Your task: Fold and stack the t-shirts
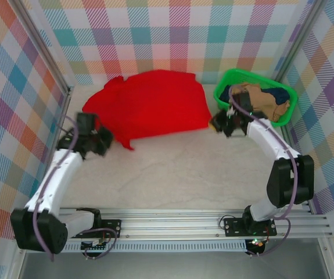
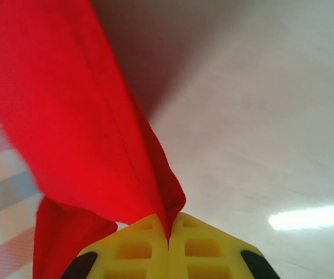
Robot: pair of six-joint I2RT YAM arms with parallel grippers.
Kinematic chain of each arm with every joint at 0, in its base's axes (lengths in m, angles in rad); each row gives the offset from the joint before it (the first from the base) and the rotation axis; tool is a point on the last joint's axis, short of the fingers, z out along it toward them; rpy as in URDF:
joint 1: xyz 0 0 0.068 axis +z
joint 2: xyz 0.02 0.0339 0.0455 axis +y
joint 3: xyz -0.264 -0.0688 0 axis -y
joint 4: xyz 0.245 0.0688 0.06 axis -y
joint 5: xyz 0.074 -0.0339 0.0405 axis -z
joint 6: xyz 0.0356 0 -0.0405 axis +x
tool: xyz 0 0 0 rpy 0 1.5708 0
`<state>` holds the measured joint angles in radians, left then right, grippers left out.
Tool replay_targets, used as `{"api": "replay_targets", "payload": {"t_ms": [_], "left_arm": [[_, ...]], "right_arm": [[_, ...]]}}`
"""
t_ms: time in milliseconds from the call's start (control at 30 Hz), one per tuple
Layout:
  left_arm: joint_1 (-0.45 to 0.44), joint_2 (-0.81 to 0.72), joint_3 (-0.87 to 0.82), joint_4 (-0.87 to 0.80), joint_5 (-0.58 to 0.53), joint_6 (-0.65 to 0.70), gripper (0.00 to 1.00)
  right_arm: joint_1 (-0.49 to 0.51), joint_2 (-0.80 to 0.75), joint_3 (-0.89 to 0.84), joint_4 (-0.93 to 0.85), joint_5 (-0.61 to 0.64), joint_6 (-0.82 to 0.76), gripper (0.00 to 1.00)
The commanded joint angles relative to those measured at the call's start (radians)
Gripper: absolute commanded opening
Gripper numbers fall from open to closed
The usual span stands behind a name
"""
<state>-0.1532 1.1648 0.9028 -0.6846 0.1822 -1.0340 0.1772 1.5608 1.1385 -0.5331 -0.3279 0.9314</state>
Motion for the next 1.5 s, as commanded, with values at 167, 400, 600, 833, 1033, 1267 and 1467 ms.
{"api": "replay_targets", "payload": {"t_ms": [167, 400, 600, 833, 1033, 1267, 1467], "left_arm": [[-0.103, 0.034, -0.294, 0.086, -0.009, -0.045, 0.00], [-0.139, 0.037, -0.289, 0.098, 0.017, -0.071, 0.00], [-0.173, 0.009, -0.252, 0.065, 0.030, -0.108, 0.00], [-0.205, -0.121, -0.168, -0.078, 0.027, -0.130, 0.23], [-0.124, -0.008, 0.076, -0.183, -0.029, -0.007, 0.57], [0.096, 0.469, 0.521, -0.116, -0.117, 0.114, 0.33], [0.163, 1.003, 1.053, -0.171, -0.118, 0.212, 0.21]], "right_arm": [[0.013, 0.202, -0.078, -0.067, 0.054, -0.123, 0.00], [0.013, 0.145, -0.111, -0.231, 0.265, -0.122, 0.00], [0.013, 0.002, -0.197, -0.298, 0.338, -0.108, 0.00], [0.013, -0.090, -0.276, -0.348, 0.370, -0.121, 0.00], [0.010, -0.072, -0.223, -0.378, 0.411, -0.121, 0.24], [0.025, -0.180, -0.102, -0.171, 0.340, -0.261, 0.50], [0.033, 0.049, 0.039, -0.012, 0.086, -0.317, 0.38]]}}
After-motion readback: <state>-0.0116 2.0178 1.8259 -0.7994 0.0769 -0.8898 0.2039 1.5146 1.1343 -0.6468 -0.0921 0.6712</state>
